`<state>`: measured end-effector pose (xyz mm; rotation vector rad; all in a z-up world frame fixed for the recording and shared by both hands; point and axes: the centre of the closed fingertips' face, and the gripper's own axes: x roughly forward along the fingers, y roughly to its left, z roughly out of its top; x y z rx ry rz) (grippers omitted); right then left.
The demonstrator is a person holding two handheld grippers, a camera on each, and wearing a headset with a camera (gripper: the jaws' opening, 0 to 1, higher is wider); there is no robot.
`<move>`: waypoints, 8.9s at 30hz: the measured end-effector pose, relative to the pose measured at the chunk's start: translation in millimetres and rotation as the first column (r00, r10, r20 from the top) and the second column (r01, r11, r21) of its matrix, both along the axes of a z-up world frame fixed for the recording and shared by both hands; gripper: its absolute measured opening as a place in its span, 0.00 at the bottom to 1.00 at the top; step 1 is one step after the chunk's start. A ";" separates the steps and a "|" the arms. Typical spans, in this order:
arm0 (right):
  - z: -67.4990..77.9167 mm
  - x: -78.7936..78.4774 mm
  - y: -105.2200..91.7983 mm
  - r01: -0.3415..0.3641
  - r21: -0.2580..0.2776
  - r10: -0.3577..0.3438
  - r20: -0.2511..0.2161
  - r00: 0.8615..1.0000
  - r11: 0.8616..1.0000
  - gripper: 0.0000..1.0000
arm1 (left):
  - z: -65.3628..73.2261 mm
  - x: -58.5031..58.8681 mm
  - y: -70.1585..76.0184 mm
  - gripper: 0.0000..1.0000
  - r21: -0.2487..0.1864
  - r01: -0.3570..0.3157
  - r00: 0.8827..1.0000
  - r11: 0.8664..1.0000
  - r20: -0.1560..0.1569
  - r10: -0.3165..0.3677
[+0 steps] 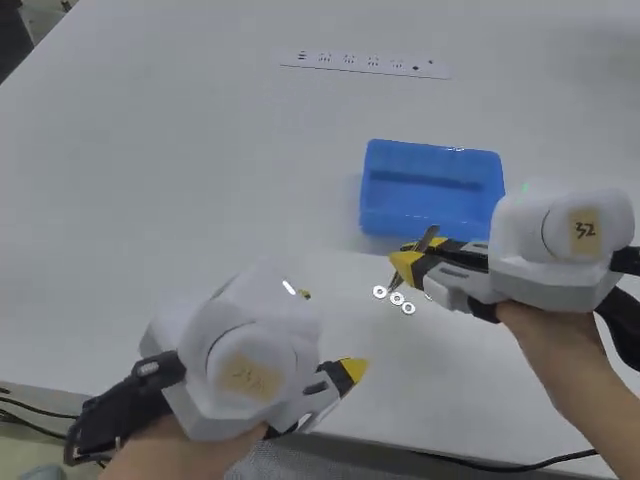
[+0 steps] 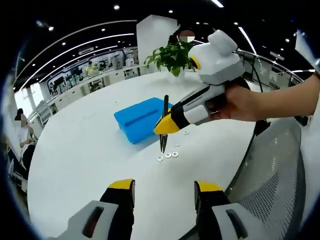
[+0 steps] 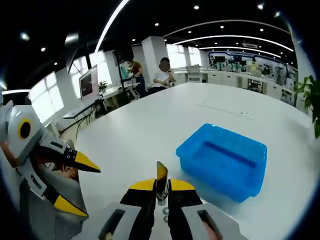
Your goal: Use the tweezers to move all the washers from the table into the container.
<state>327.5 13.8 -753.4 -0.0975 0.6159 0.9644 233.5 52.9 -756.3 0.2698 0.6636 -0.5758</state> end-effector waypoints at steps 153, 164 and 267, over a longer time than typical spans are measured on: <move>-17.3 -3.2 -11.1 0.057 -0.072 -0.054 0.051 0.997 0.996 0.04 | 7.9 9.6 36.7 0.98 0.096 -0.179 0.978 0.979 0.127 0.166; -10.3 -5.6 -9.2 0.050 -0.074 -0.047 0.044 0.998 0.996 0.04 | 7.2 9.7 37.3 0.98 0.097 -0.180 0.978 0.979 0.124 0.168; 57.2 30.8 -17.3 0.125 0.051 -0.131 0.130 0.983 0.991 0.05 | 0.3 7.3 35.1 0.96 0.103 -0.166 0.983 0.981 0.092 0.157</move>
